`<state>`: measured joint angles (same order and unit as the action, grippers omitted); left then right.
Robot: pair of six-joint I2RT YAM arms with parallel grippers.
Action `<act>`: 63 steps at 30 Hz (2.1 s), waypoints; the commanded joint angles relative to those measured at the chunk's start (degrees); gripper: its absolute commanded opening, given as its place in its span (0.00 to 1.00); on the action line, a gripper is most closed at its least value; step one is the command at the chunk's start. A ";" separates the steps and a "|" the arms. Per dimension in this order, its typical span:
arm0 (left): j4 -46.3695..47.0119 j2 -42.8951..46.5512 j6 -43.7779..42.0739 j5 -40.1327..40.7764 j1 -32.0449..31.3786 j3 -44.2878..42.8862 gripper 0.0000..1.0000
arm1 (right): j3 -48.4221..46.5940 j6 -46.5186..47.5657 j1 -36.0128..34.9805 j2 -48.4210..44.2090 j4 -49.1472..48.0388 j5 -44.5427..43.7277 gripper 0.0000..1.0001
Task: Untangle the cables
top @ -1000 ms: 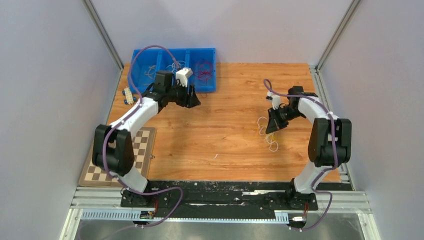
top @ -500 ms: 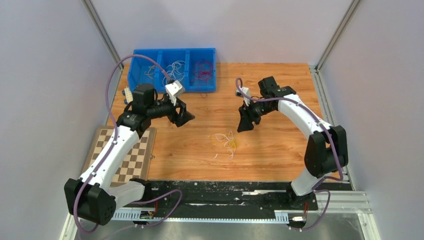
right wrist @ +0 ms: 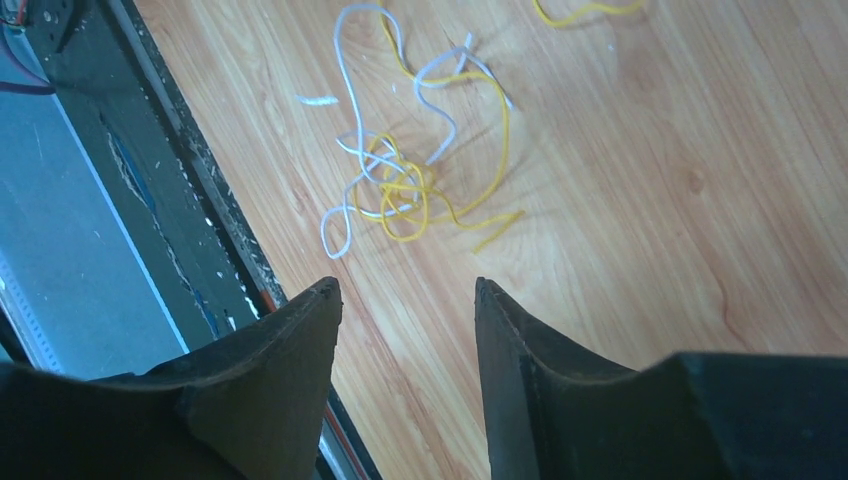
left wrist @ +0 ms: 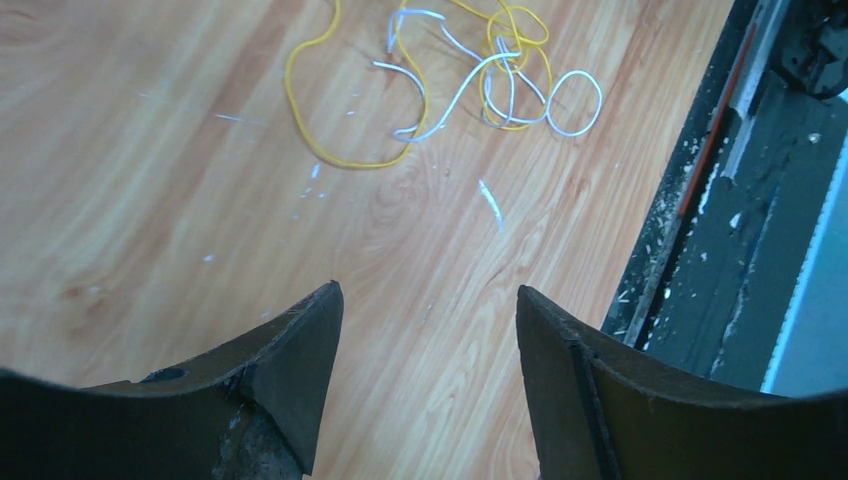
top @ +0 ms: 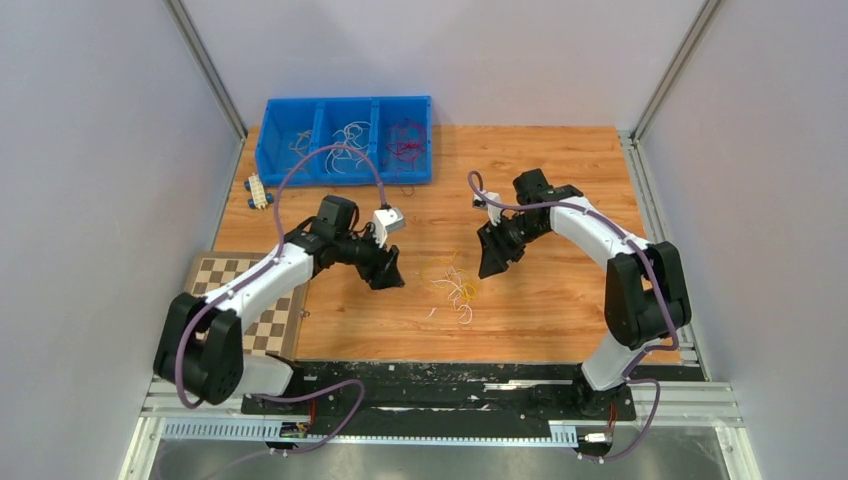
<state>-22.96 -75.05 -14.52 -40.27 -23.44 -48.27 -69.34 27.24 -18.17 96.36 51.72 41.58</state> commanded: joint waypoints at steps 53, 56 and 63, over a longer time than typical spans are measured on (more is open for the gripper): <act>31.30 -4.43 32.59 -17.15 7.55 7.29 0.61 | -19.45 -9.17 -16.55 0.64 -10.32 0.75 0.00; 32.23 -3.37 33.58 -17.98 7.45 7.93 0.51 | -19.88 -9.59 -16.54 1.04 -10.29 -0.39 0.00; 36.41 -1.65 38.23 -18.09 4.37 10.26 0.38 | -20.64 -12.03 -16.57 2.20 -11.21 -3.05 0.00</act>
<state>8.36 -78.78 20.43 -57.41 -16.88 -38.92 -87.09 17.43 -34.48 98.78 41.65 39.38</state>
